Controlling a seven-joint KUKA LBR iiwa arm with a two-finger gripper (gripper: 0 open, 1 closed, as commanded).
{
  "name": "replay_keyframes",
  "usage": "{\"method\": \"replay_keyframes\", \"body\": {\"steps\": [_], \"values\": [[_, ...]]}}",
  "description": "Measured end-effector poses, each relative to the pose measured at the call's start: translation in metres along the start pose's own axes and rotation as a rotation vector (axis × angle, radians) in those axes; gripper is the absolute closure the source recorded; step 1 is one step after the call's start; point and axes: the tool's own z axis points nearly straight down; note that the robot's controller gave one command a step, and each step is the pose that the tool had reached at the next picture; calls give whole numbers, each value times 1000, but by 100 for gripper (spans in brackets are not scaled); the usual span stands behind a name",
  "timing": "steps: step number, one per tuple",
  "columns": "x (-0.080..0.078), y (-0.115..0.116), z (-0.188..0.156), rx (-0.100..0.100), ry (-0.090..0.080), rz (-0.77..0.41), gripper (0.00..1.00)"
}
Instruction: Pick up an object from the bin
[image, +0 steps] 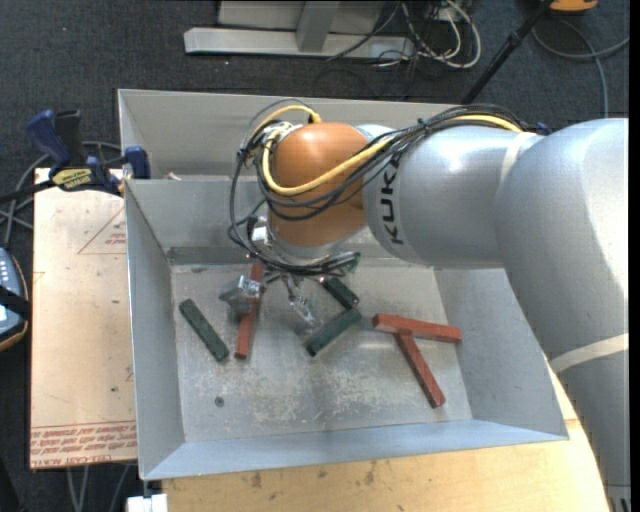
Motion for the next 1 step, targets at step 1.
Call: {"method": "replay_keyframes", "body": {"steps": [1], "values": [[-1,0,-1,0,-1,5,0]]}}
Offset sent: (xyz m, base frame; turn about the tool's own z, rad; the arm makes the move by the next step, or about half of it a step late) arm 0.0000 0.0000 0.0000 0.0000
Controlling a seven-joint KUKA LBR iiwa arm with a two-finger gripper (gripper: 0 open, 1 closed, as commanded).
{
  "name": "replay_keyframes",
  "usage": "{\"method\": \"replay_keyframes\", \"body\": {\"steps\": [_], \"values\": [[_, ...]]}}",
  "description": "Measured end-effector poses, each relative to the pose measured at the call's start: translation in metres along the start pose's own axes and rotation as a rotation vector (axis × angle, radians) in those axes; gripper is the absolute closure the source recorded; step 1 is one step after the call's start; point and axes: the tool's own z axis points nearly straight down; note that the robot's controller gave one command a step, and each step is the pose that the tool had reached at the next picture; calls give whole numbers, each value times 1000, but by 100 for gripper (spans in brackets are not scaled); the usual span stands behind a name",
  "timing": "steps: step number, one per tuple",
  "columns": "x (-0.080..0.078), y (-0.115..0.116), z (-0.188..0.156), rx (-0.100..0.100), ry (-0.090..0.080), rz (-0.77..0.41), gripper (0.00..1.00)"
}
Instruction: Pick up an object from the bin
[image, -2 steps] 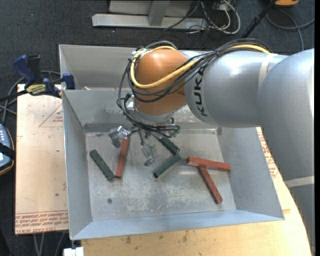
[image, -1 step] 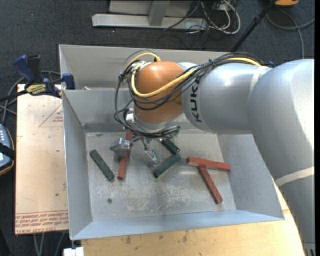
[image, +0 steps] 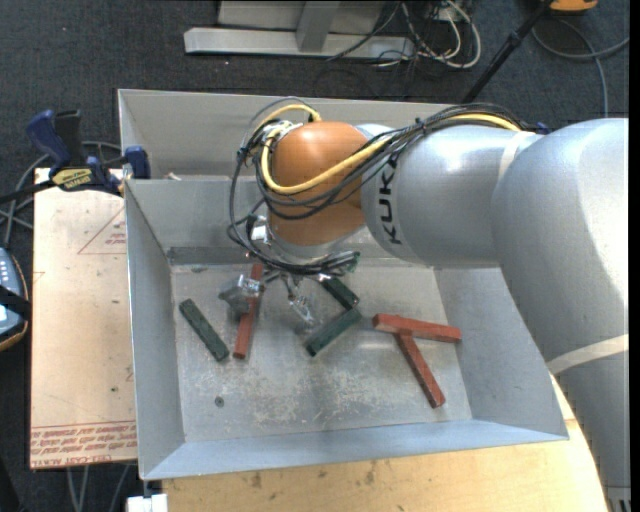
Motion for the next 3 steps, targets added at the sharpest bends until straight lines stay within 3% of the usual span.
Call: {"method": "replay_keyframes", "body": {"steps": [1,3], "values": [[0,-1,-2,2,0,0,100],[-5,-4,-129,8,-4,7,100]]}}
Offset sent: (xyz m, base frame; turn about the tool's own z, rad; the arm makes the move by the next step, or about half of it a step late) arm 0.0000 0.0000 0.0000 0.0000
